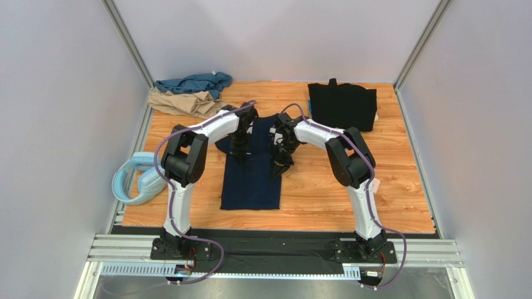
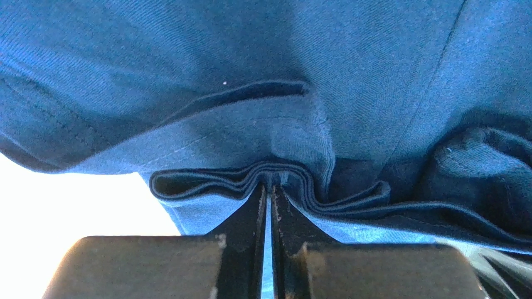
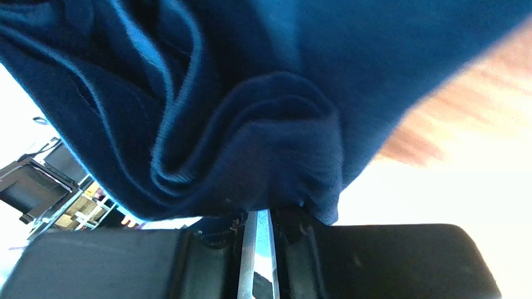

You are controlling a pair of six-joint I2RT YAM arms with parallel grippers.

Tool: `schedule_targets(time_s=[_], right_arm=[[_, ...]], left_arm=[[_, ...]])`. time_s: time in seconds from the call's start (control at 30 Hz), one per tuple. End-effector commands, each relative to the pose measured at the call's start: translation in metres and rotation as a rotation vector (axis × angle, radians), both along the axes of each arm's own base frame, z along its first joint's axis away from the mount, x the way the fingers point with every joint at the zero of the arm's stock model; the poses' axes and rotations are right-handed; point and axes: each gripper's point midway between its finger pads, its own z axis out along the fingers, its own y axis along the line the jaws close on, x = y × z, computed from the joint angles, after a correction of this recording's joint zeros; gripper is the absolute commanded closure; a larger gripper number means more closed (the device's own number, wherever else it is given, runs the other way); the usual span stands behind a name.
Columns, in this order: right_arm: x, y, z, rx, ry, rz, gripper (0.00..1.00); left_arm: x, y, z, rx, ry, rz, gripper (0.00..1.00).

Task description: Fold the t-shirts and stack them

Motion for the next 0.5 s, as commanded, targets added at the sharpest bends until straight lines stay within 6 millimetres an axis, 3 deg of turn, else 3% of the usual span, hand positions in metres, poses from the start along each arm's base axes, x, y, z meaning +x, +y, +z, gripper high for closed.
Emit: schedule_targets(time_s=[0.0, 0.2, 0.27, 0.33, 0.37, 0.47], right_arm=[[0.026, 0.008, -0.009, -0.008, -0.080, -0.011, 0.82], [0.030, 0.011, -0.014, -0.017, -0.066, -0.013, 0.80], [0.028, 0.012, -0.013, -0.005, -0.056, -0.010, 0.79], [0.029, 0.016, -0.001, 0.021, -0.072, -0.013, 0.76], [0.030, 0.018, 0.005, 0.039, -0.077, -0.013, 0.74], [0.033, 0.022, 0.042, 0.095, -0.140, -0.013, 0.71]], left_arm=[[-0.014, 0.027, 0.000, 0.052, 0.053, 0.087, 0.92], [-0.019, 0.038, 0.017, 0.070, 0.019, 0.097, 0.91], [-0.015, 0.038, 0.029, 0.052, -0.017, 0.078, 0.83], [-0.011, 0.035, 0.038, 0.008, -0.056, 0.054, 0.75], [-0.008, 0.034, 0.052, -0.012, -0.101, 0.040, 0.74], [0.001, 0.032, 0.080, -0.066, -0.176, 0.033, 0.72]])
